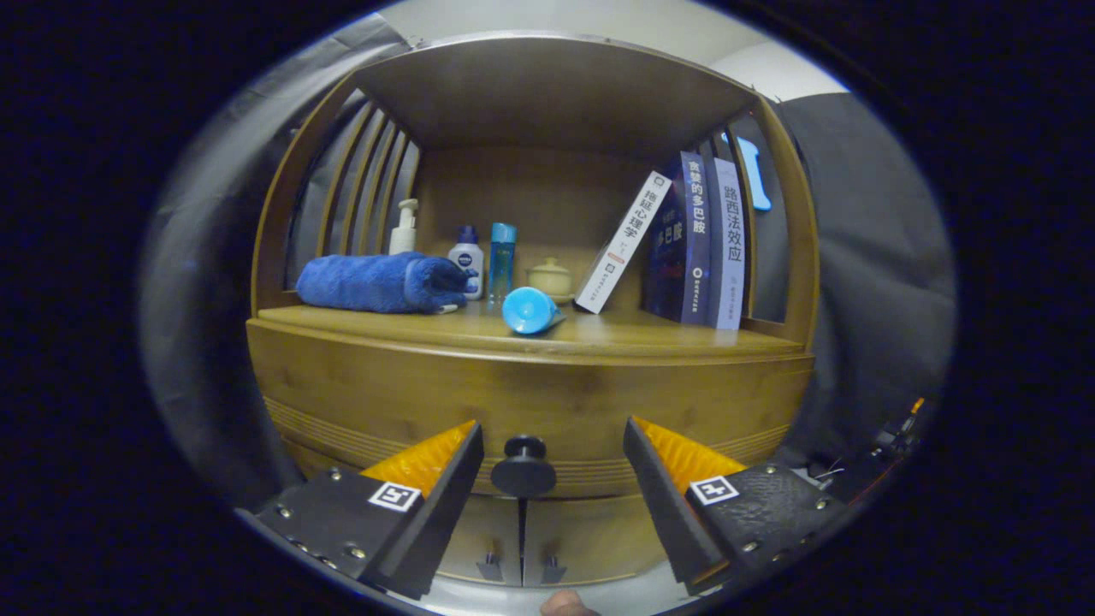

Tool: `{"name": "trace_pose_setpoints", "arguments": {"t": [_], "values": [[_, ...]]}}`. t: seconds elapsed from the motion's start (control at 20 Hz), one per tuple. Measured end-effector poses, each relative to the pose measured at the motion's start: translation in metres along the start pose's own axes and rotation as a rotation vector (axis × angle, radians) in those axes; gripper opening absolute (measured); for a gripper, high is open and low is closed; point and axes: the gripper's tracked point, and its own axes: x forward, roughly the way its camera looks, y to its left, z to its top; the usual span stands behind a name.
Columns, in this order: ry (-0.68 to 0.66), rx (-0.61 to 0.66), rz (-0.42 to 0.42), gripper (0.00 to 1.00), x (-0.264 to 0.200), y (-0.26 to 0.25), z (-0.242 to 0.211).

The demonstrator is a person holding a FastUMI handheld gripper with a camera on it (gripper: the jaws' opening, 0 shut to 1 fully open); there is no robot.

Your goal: Pull open the drawer, take out the items inside it, and place them on the countertop above the cabinet.

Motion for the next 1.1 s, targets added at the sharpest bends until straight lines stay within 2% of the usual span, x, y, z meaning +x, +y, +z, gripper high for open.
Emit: {"name": "trace_pose_setpoints", "arguments": {"t": [0.15, 0.25, 0.35, 0.8, 1.1], "values": [[0.015, -0.06, 0.013, 0.98, -0.034, 0.001, 0.011], [0.006, -0.1, 0.037, 0.98, -0.061, 0.002, 0.031], [-0.031, -0.112, 0.026, 0.98, -0.091, 0.0, 0.061], [-0.099, 0.006, 0.049, 0.98, -0.202, -0.007, 0.184], [-0.15, 0.004, 0.035, 0.97, -0.246, -0.023, 0.222]]}}
